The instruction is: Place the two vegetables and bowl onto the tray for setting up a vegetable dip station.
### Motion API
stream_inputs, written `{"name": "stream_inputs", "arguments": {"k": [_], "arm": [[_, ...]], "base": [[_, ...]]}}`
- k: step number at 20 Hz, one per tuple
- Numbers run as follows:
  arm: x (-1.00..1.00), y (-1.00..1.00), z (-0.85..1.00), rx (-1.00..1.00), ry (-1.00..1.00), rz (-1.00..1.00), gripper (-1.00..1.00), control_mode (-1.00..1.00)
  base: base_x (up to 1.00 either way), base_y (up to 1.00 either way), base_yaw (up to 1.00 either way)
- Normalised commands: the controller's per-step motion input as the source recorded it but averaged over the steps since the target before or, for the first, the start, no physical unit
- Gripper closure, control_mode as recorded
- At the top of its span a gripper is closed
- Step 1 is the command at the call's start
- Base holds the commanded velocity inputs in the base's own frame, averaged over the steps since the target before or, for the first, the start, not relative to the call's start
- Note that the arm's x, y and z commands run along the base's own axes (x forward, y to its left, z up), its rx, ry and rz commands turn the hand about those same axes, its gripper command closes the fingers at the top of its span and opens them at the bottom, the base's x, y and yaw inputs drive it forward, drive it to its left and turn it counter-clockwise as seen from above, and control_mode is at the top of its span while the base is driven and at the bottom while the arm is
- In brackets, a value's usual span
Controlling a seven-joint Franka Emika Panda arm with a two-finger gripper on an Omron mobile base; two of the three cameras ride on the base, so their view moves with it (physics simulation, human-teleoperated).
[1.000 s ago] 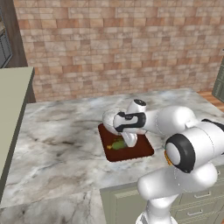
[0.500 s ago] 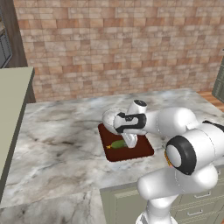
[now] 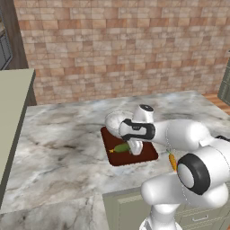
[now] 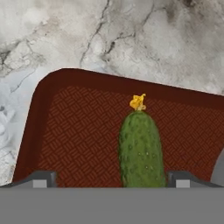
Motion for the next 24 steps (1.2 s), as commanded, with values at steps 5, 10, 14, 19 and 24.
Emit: {"name": "stream_inputs", "arguments": {"k": [5,10,14,19,24], "arm": [[-0.30,-0.04,0.16,0.00,0.07,-0.12,-1.00,-1.00],[-0.29,-0.05,0.24,0.00,0.04,-0.16,-1.00,-1.00],[-0.35,-0.10,0.26,0.00,0.00,-0.25,-1.00,-1.00],[-0.40,-0.16,0.20,0.00,0.00,-0.37,-1.00,-1.00],[-0.39,-0.17,0.15,0.00,0.00,-0.41,-1.00,-1.00]], "base": [[0.00,0.00,0.00],[0.00,0.00,0.00],[0.00,0.00,0.00],[0.00,0.00,0.00],[0.00,0.00,0.00]]}}
